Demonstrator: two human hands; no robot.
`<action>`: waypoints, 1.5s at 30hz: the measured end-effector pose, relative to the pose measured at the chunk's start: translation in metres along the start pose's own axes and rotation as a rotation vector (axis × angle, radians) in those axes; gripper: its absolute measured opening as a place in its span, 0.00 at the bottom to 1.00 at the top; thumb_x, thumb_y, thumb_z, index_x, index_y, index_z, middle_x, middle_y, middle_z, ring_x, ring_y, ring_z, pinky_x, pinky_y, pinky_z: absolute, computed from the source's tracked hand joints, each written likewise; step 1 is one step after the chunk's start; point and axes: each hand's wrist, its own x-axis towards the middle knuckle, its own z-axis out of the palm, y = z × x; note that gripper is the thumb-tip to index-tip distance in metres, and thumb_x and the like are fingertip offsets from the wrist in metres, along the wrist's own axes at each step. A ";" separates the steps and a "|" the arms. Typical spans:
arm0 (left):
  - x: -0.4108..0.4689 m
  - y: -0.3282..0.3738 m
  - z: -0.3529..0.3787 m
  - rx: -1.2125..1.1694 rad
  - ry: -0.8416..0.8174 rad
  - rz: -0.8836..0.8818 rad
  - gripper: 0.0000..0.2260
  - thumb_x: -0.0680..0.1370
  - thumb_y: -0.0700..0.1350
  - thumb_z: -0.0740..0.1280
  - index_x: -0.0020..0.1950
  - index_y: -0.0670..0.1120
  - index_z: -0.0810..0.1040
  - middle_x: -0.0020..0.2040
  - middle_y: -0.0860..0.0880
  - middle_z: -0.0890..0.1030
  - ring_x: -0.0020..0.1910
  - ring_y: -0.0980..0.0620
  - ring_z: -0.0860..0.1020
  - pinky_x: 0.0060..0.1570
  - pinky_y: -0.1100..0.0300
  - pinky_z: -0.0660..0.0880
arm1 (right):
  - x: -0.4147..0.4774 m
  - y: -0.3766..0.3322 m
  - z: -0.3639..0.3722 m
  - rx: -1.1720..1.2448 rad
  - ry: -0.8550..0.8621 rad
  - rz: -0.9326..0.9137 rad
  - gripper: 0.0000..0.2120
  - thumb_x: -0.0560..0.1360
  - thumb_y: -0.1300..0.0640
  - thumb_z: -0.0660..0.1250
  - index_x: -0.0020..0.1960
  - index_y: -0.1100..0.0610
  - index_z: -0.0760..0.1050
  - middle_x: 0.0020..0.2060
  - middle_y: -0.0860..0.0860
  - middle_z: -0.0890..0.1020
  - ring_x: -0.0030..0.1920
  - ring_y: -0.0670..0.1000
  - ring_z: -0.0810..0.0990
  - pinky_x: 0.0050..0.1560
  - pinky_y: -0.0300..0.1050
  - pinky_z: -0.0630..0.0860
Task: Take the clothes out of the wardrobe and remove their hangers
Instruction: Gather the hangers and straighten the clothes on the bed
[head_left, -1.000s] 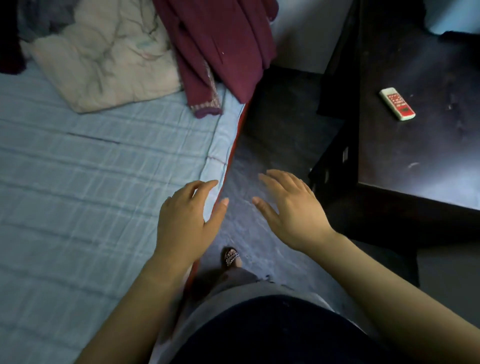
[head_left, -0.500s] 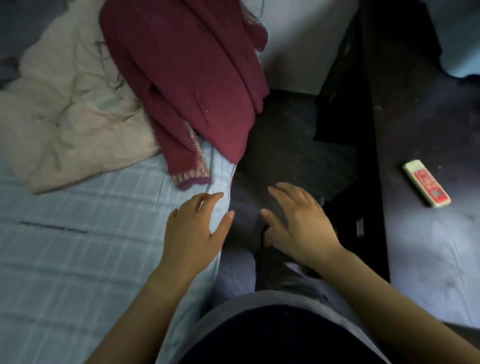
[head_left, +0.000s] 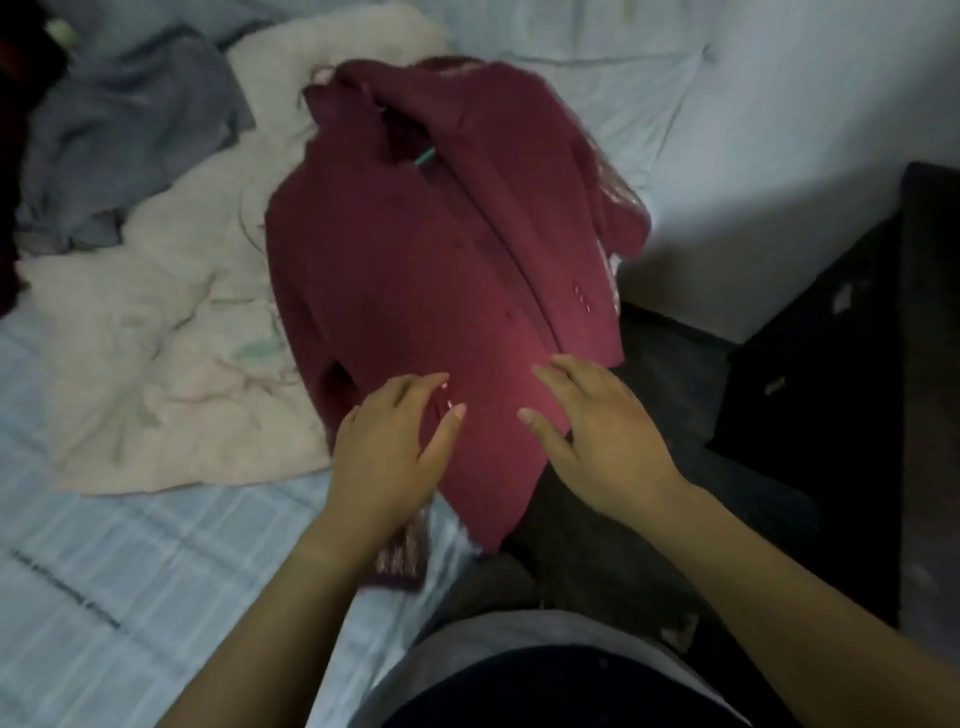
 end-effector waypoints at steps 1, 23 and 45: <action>0.022 -0.006 -0.001 0.008 0.021 -0.013 0.25 0.76 0.61 0.53 0.65 0.49 0.73 0.60 0.48 0.77 0.57 0.47 0.76 0.55 0.49 0.74 | 0.027 0.003 -0.006 -0.012 -0.001 -0.026 0.34 0.74 0.35 0.43 0.71 0.54 0.65 0.70 0.54 0.67 0.70 0.54 0.64 0.69 0.58 0.62; 0.339 -0.136 -0.026 0.135 0.090 -0.666 0.22 0.79 0.56 0.57 0.70 0.47 0.65 0.59 0.38 0.76 0.56 0.37 0.76 0.55 0.45 0.72 | 0.510 0.041 -0.071 -0.166 -0.123 -0.597 0.26 0.77 0.49 0.63 0.69 0.61 0.66 0.67 0.61 0.68 0.66 0.61 0.67 0.68 0.53 0.63; 0.152 0.035 0.022 -0.065 0.771 -1.268 0.20 0.72 0.60 0.60 0.58 0.53 0.78 0.54 0.57 0.80 0.51 0.57 0.77 0.49 0.63 0.66 | 0.424 0.002 -0.002 0.204 -0.617 -1.232 0.23 0.75 0.41 0.56 0.69 0.41 0.63 0.49 0.49 0.81 0.50 0.49 0.78 0.49 0.44 0.74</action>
